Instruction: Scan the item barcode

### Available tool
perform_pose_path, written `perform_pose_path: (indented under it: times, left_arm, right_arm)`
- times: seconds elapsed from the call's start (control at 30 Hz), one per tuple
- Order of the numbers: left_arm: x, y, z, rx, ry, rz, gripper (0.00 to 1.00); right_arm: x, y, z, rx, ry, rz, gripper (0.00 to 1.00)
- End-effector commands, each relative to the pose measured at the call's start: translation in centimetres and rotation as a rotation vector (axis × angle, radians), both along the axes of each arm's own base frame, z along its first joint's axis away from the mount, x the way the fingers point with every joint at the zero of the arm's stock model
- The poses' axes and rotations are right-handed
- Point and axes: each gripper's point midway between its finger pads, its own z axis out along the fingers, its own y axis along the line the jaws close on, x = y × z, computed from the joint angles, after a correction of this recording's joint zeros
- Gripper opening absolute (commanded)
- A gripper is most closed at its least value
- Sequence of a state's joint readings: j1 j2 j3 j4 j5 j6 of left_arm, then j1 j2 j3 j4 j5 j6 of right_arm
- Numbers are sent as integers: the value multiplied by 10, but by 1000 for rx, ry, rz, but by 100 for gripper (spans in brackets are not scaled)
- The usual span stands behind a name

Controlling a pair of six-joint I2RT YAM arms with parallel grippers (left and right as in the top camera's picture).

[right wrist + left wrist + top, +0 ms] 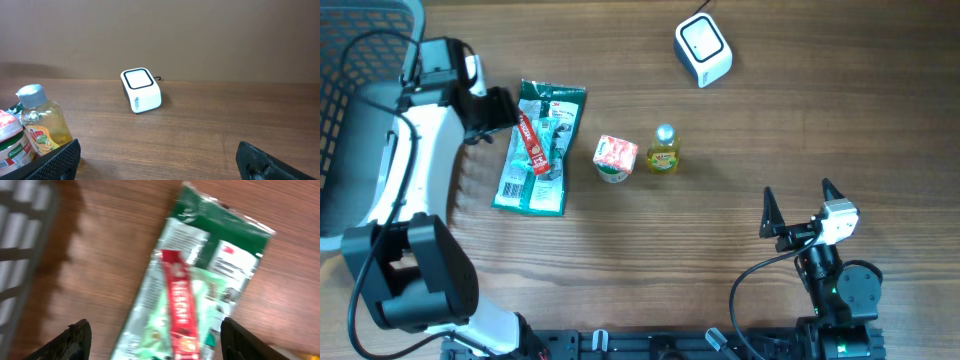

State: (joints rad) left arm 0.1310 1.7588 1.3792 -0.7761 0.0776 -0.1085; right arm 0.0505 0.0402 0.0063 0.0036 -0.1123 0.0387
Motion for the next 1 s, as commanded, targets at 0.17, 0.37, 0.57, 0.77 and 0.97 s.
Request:
perform_pose_path:
  times: [0.17,0.37,0.57,0.77,0.97]
  left_arm:
    - [19,-32,100,9,-274,-105,71]
    - [11,-22,219,75,-592,-74,100]
    - [-13,-4,264,169,-704,7,100]
    - [-23,-4,242,161,-606,2,100]
    - [-42,-6,214,149,-470,-5,100]
  right_arm:
    - [0,1,1,-11,-8,11,100]
    - [0,1,1,-11,-8,11,100]
    - [0,1,1,-11,-8,11,100]
    - [0,2,1,-11,-8,11,100]
    - [0,1,1,-10,-8,11,100]
